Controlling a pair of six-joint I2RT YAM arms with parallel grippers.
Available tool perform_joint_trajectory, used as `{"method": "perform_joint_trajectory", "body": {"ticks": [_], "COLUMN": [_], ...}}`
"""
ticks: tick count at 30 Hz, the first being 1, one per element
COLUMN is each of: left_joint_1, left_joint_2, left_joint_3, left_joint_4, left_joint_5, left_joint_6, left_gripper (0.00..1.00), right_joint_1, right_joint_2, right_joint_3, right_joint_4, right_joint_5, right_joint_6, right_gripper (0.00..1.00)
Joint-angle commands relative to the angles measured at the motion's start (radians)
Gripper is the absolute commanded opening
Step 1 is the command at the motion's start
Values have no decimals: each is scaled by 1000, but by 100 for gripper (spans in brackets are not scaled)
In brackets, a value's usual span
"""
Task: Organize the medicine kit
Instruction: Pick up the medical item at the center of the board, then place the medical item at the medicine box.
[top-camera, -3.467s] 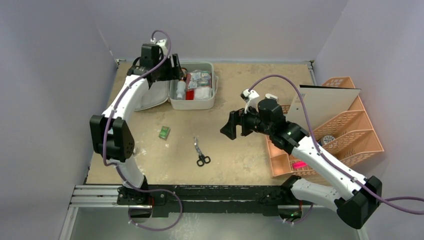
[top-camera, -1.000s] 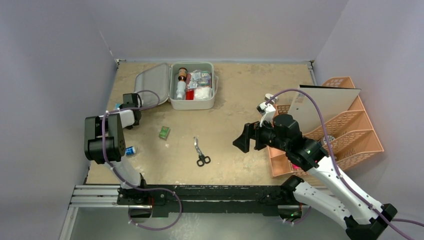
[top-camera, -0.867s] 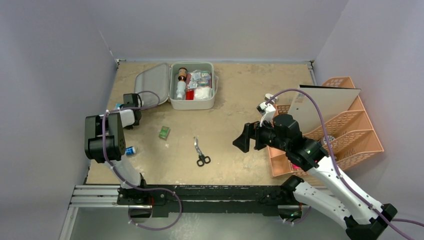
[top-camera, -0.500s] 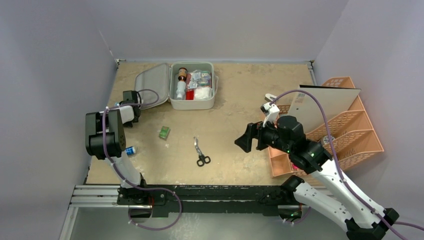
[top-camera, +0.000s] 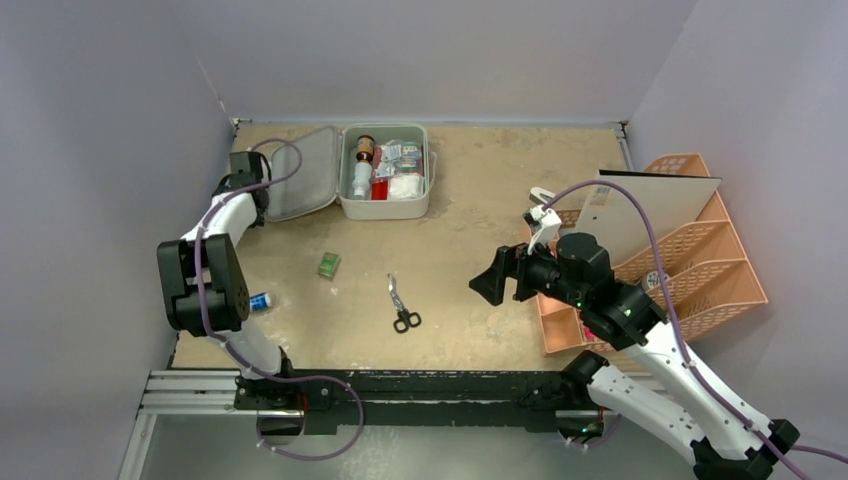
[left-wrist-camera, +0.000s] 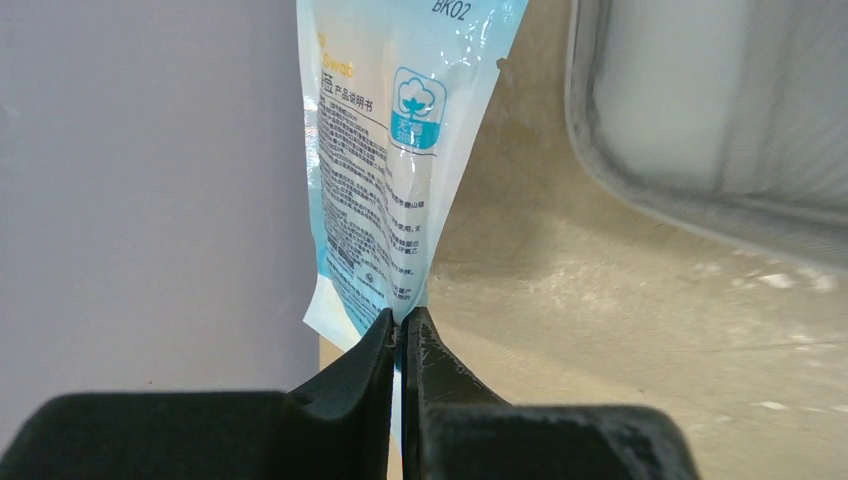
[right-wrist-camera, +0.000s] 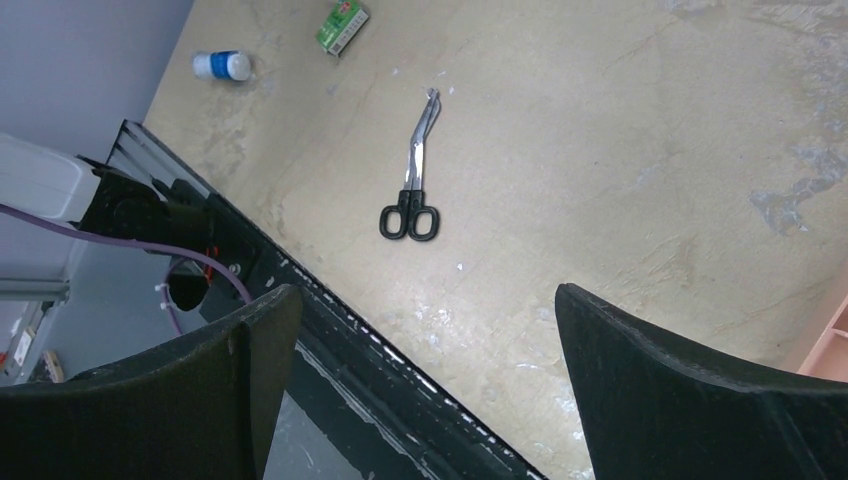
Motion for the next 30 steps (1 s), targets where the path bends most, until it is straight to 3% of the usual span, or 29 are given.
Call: {"method": "perform_joint_trajectory", "body": {"ticks": [1, 7, 16, 21, 23, 26, 30], "left_joint_1": [5, 4, 5, 3, -3, -30, -71], "left_joint_2": [-109, -268, -366, -364, -357, -326, -264], "left_joint_3": [122, 153, 202, 220, 214, 237, 236], "left_joint_4": [-122, -86, -80, -38, 2, -36, 52], "left_joint_5": [120, 365, 924, 1156, 1221, 1216, 1244], "left_joint_6": [-202, -479, -700, -799, -853, -863, -916], "left_gripper": [0, 0, 0, 0, 0, 0, 0], "right_joint_1": [-3, -3, -3, -3, -2, -4, -3], "right_joint_2": [-26, -14, -7, 6, 20, 50, 82], "right_joint_3": [9, 25, 43, 26, 22, 22, 32], "right_joint_4": [32, 35, 49, 88, 101, 115, 125], "right_joint_5": [-18, -17, -20, -20, -21, -23, -20], "right_joint_6": [24, 19, 40, 51, 53, 57, 53], "right_gripper": [99, 99, 99, 99, 99, 99, 99]}}
